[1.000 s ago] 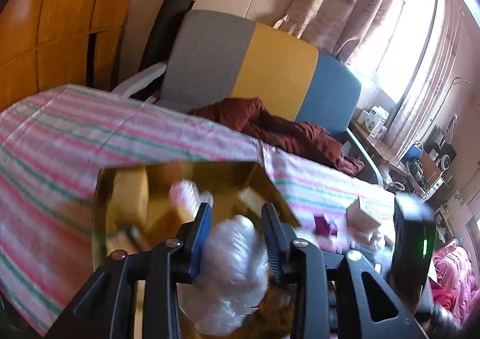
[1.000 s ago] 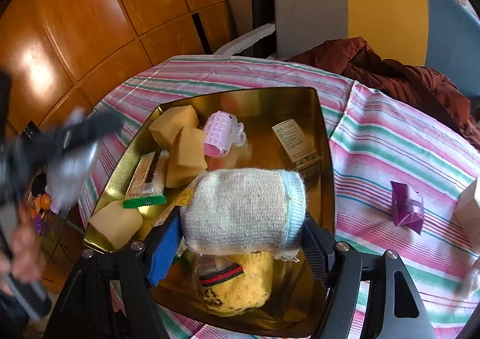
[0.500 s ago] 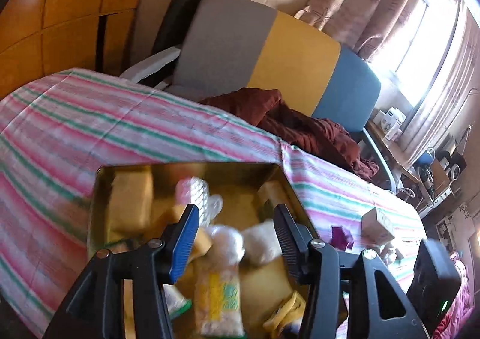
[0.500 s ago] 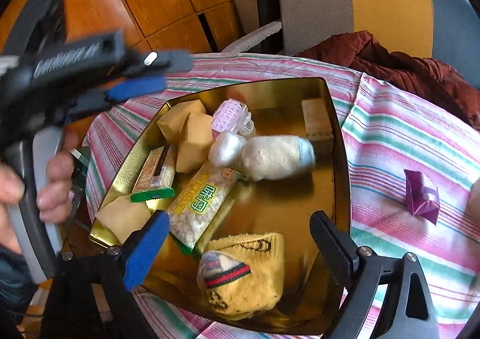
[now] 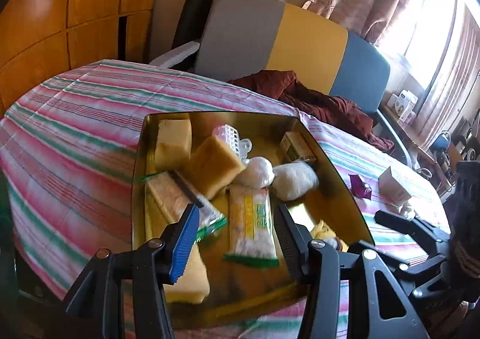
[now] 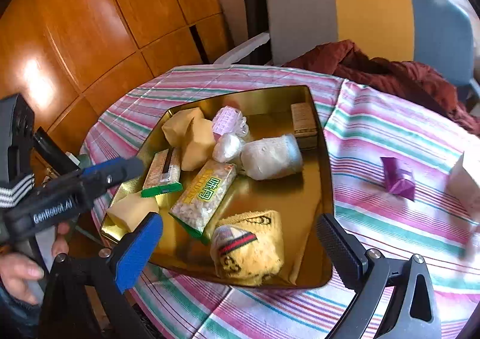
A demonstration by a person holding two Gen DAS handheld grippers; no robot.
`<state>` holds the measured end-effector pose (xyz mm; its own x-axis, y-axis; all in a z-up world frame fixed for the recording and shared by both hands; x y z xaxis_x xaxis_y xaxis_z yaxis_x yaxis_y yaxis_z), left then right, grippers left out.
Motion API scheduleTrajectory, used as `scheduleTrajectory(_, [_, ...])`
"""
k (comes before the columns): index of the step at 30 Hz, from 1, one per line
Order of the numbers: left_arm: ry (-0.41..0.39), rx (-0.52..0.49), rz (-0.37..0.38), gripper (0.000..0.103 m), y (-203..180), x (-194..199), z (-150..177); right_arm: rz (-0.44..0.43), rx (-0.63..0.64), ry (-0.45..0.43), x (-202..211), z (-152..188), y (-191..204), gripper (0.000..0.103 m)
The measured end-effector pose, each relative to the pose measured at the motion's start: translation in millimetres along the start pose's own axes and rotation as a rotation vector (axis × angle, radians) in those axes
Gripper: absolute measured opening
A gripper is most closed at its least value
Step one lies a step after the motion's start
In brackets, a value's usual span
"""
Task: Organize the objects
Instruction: 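Open both tools to drop the cotton and sock into the tray, then withdraw both open tools from the tray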
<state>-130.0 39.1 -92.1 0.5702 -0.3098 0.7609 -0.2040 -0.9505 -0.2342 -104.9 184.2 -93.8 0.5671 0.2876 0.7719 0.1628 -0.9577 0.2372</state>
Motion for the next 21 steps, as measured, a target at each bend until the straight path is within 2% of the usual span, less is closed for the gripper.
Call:
scheduleTrajectory(7, [-0.03, -0.046, -0.032, 0.052, -8.3, 17.2, 10.7, 0.044, 0.002, -0.023, 11.4, 7.7, 1.1, 0.103])
scheduleTrajectory(21, [-0.032, -0.079, -0.071, 0.052, -14.6, 29.0, 24.0, 0.083, 0.001, -0.041, 24.5, 18.6, 2.1, 0.103])
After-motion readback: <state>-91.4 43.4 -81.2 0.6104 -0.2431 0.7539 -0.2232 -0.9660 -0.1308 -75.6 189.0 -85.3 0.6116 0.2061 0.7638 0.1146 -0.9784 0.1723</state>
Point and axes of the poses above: each gripper's, at about its wrist camera, not at the fingertips, and x roughly against the way its jaws point, y to its left, z to its underside, the point moved 9 cm from there along -x, roughly the way its jaws point, and after that the axes turned 4 degrees about y, right-handed, at the moved point
